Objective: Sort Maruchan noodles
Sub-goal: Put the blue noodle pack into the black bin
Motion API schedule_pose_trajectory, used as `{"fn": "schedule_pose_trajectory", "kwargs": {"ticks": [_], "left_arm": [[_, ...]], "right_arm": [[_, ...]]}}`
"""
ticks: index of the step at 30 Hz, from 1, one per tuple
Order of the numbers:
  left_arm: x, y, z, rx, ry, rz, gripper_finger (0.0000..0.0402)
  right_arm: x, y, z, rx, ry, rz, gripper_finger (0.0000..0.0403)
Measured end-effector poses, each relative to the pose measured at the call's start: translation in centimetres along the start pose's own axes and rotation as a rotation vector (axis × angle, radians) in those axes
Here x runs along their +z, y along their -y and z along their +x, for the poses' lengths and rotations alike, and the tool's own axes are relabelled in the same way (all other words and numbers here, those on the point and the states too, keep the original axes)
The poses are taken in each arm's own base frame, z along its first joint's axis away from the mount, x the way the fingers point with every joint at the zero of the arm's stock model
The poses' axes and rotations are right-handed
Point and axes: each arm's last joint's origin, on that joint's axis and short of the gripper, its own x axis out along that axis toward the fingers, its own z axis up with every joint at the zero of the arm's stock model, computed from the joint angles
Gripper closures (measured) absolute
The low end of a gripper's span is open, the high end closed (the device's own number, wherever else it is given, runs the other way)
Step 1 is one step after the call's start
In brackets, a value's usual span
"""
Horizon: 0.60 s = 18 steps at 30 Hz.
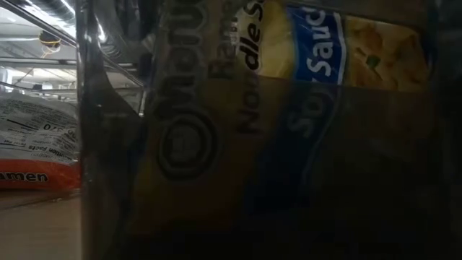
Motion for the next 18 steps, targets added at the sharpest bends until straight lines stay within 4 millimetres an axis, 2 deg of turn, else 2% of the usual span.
{"fn": "schedule_pose_trajectory", "kwargs": {"ticks": [4,10,15,18], "left_arm": [[0.4,-0.4,0.4,-0.033,-0.035,-0.062,0.0216],[3.2,-1.3,-0.4,-0.089,-0.044,-0.164,0.0201],[6.6,-2.8,-2.4,-0.089,-0.016,-0.197,0.0200],[8.7,-4.0,-3.9,-0.074,0.008,-0.195,0.0200]], "right_arm": [[0.0,0.0,0.0,0.000,0.000,-0.023,0.0244],[-0.1,0.0,0.0,-0.002,-0.006,-0.042,0.0244],[-0.4,0.3,0.0,-0.050,-0.025,-0.030,0.0244],[-0.8,0.6,0.6,-0.177,-0.024,0.028,0.0244]]}}
